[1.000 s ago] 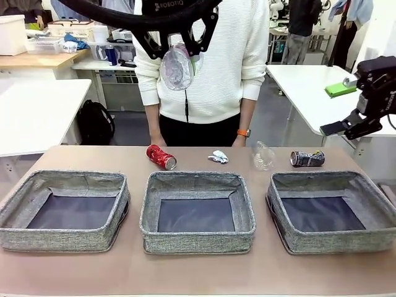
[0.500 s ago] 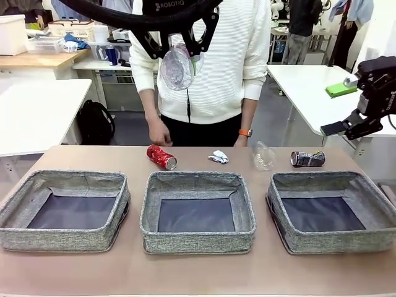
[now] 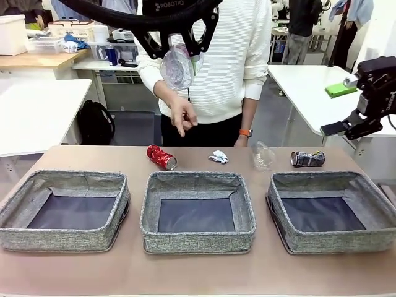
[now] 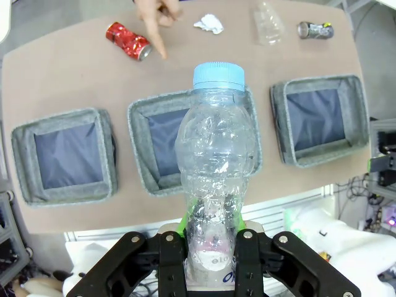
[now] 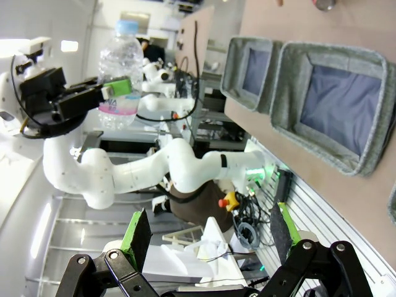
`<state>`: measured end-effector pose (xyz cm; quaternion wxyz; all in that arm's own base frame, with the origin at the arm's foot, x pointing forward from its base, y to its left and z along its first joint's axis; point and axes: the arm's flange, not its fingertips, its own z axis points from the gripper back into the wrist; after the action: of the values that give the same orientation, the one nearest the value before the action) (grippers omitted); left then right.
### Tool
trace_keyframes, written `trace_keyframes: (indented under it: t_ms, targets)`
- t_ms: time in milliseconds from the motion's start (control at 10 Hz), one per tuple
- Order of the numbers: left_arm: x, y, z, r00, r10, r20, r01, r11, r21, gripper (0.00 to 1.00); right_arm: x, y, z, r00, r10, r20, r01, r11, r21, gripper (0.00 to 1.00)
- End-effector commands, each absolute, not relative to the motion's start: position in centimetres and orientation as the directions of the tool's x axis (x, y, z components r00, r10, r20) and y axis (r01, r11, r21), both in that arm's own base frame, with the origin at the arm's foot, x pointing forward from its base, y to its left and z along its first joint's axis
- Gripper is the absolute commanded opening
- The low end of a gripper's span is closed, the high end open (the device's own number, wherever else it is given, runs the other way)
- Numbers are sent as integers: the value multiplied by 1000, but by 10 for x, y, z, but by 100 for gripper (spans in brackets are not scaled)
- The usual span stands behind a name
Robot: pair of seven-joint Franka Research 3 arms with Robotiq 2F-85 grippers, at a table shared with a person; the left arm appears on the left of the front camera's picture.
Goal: Sort the waste into the appropriate baskets.
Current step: Place the picked waste into the Fabric basket indicated by the person.
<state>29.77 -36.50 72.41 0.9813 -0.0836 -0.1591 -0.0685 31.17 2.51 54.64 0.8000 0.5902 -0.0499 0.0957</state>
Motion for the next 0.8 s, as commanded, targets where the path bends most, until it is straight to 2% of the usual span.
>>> trace_keyframes:
  t_ms: [0, 700]
  targets:
    - [294, -360, 723, 937, -86, 339, 138, 982, -131, 22, 314, 28, 548, 974, 91, 208, -225, 260, 939, 100]
    - [294, -360, 723, 937, -86, 339, 138, 982, -131, 22, 314, 28, 548, 974, 91, 208, -225, 260, 939, 100]
